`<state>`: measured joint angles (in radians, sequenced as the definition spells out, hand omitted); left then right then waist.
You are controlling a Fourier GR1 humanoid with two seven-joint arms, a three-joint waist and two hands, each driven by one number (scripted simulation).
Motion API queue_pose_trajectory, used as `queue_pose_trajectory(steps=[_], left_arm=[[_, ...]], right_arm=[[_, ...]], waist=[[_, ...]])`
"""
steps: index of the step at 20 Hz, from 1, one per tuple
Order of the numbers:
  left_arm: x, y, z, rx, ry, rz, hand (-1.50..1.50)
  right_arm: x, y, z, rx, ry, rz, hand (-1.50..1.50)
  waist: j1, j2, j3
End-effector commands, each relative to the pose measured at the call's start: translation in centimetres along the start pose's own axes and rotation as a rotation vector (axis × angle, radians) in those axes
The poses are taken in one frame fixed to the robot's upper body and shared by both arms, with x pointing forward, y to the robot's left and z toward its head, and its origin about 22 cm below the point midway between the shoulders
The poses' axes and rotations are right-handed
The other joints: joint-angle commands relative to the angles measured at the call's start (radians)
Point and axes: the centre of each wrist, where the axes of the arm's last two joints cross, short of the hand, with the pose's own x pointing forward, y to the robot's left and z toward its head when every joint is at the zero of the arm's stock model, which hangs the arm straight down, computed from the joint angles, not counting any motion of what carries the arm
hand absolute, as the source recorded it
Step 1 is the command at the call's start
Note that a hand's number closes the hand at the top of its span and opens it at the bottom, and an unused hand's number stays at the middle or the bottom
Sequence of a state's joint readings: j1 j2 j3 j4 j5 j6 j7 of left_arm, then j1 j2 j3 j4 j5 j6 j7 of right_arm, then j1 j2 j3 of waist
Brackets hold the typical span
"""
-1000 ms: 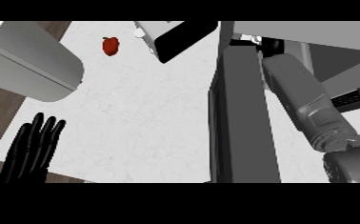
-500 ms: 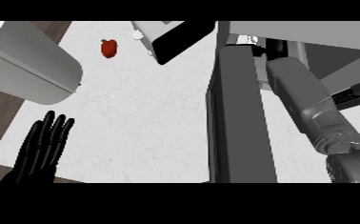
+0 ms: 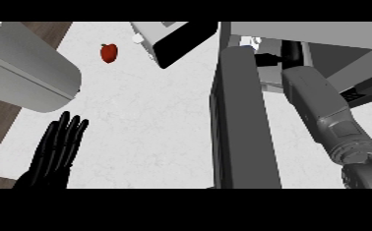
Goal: Pick up the milk, place it into the microwave and close the microwave
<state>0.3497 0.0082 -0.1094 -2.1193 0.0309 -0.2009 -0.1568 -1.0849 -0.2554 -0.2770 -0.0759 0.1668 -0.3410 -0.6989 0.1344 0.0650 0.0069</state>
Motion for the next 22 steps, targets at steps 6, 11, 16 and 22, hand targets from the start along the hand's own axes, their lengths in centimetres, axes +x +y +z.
queue_pose_trajectory(steps=[6,11,16,22], left_arm=[[-0.7,-1.4,-0.6,-0.019,0.026,-0.01,-1.5],[-1.4,-2.4,-1.5,-0.059,0.033,0.022,-1.5],[-3.1,-2.6,-2.2,-0.095,0.098,0.039,-1.5],[-3.8,-2.3,-3.4,-0.239,0.114,0.008,-1.5]], right_arm=[[-1.4,0.8,1.6,0.03,0.007,-0.08,-1.5],[-3.8,2.7,5.0,0.053,0.018,-0.153,-1.5],[-4.4,2.4,5.5,0.106,0.015,-0.257,-1.5],[-6.4,3.8,9.0,0.141,0.012,-0.355,-1.5]], waist=[[-0.03,-0.016,-0.001],[-0.053,-0.023,-0.002],[-0.08,-0.033,-0.003],[-0.102,-0.047,-0.004]])
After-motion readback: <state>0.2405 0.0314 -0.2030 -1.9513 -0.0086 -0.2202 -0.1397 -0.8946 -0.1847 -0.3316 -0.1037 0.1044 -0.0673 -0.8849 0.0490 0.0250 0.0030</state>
